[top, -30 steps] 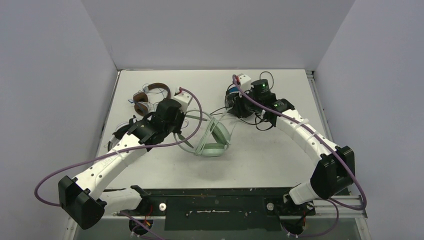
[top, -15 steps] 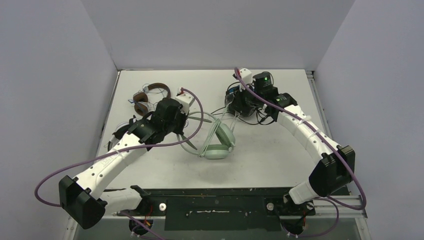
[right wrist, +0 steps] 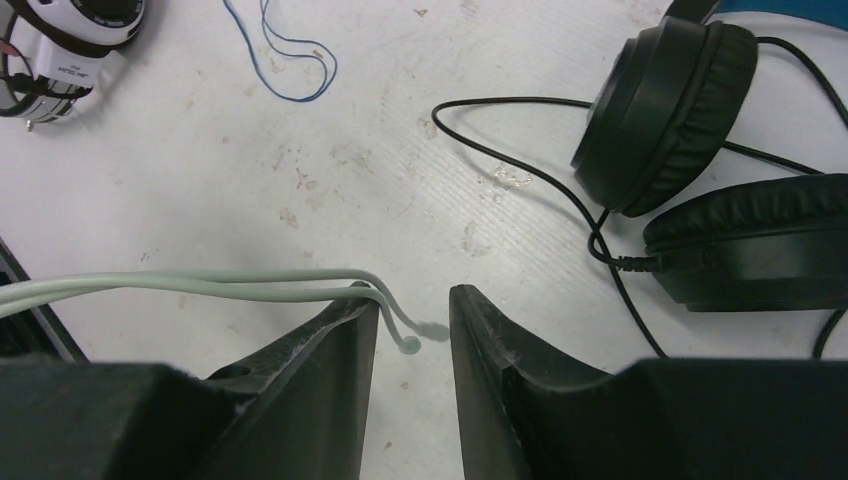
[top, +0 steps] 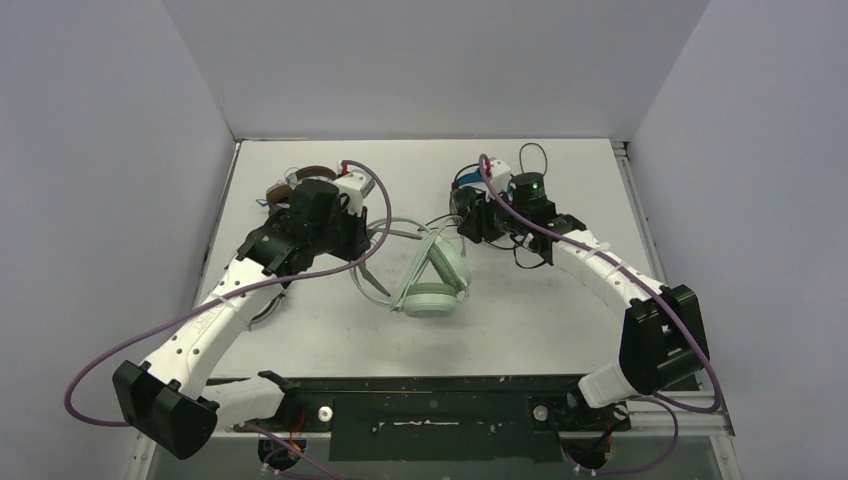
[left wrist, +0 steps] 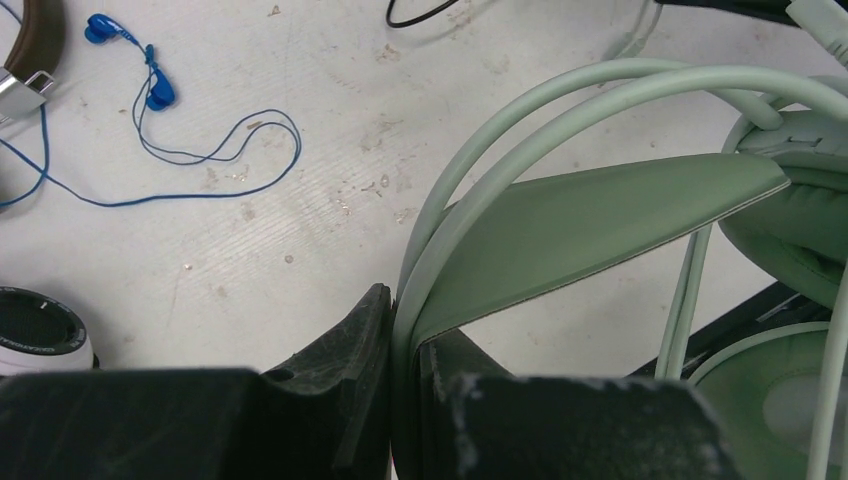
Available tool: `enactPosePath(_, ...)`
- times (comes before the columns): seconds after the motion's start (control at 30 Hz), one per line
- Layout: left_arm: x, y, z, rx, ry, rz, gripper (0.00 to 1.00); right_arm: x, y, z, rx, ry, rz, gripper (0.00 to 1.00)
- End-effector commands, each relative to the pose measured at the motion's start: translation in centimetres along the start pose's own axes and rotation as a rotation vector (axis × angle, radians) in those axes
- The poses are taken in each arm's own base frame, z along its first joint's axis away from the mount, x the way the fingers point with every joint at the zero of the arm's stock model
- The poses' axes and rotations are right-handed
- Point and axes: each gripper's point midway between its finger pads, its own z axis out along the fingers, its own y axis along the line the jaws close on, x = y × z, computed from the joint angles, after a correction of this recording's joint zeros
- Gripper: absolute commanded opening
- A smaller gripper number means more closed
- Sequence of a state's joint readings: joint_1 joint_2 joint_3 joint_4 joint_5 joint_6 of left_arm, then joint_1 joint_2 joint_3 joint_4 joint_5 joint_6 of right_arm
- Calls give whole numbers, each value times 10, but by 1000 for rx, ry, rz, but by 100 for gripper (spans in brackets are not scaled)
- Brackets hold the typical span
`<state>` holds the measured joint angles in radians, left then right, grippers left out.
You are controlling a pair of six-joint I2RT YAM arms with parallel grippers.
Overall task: Wrap the headphones
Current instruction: Wrap the headphones cable around the headphones.
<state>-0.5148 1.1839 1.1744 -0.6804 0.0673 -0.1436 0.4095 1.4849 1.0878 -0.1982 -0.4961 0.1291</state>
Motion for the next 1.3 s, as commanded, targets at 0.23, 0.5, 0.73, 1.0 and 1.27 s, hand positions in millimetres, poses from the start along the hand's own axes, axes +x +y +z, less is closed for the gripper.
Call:
enactPosePath(0.23, -71, -32, -55, 120, -177, -137, 0, -44, 34, -30, -154, -362, -103, 36)
enactPosePath(0.5, -88, -42, -71, 161, -213, -168, 0, -54, 41, -49, -166, -472, -138, 43)
enactPosePath(0.73, -98, -45, -77, 174, -229, -179, 0, -59, 45, -57, -169, -510, -159, 68)
enactPosePath(1.0, -110, -40, -84, 140, -261, -199, 0, -59, 9, -69, 61, -519, -120, 68)
enactPosePath(1.27, -125, -34, -89, 109, -308, -236, 0, -34, 6, -76, 86, -488, -95, 81)
